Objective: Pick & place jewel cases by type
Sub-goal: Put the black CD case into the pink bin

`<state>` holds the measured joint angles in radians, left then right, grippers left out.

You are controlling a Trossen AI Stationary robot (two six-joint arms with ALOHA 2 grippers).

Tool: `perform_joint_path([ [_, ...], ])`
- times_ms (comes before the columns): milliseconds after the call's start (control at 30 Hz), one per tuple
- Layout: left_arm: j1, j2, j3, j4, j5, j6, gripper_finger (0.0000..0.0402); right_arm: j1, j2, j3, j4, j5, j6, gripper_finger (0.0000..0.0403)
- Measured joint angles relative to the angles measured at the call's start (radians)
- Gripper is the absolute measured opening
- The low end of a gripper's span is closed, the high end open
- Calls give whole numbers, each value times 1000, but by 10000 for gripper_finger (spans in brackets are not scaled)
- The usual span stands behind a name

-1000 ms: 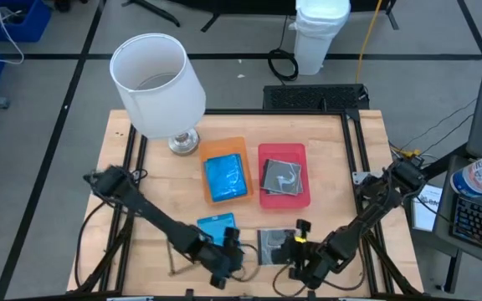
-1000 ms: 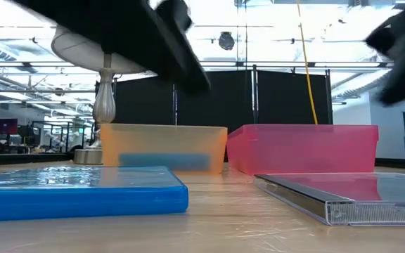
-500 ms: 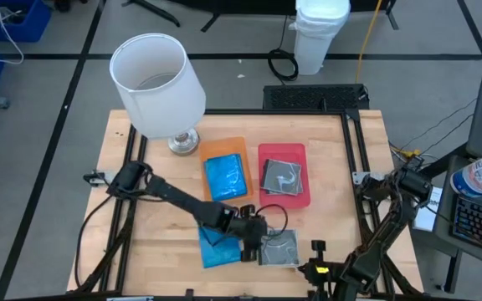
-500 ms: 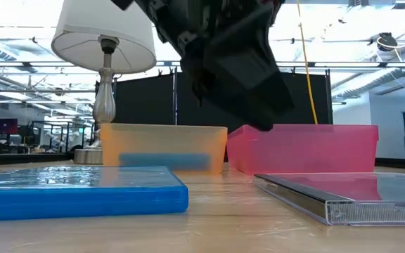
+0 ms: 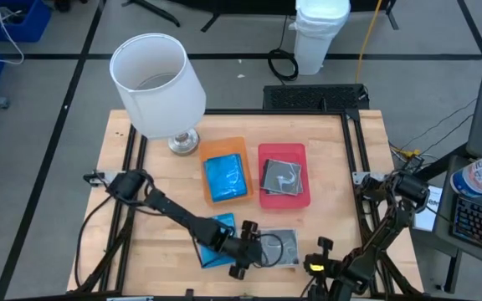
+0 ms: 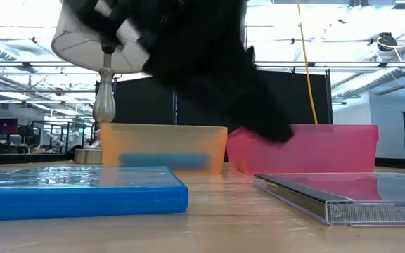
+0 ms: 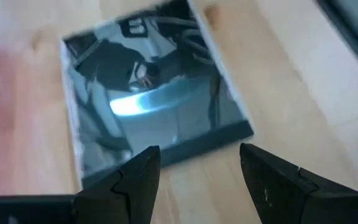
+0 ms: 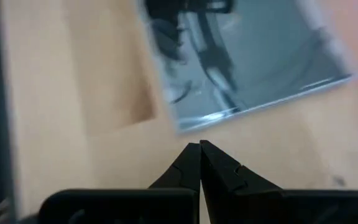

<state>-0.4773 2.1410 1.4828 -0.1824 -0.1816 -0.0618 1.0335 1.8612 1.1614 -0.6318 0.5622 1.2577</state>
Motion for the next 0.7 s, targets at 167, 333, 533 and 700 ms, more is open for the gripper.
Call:
perform_joint_path([
  [167,-12,-1,0,-40,-122,-35,225,-1,-7,0,-32,98,43,0],
  [333,11,-1,0,-74,-26,-75,225,-46,-7,0,-44,120,31,0],
  [533,-7,2,0,-57,4,-39,225,-145,-7,0,-71,119,-72,0],
  [700,-42,2,0,-10,-16,-27,225,-202,-7,0,-101,113,-126,0],
])
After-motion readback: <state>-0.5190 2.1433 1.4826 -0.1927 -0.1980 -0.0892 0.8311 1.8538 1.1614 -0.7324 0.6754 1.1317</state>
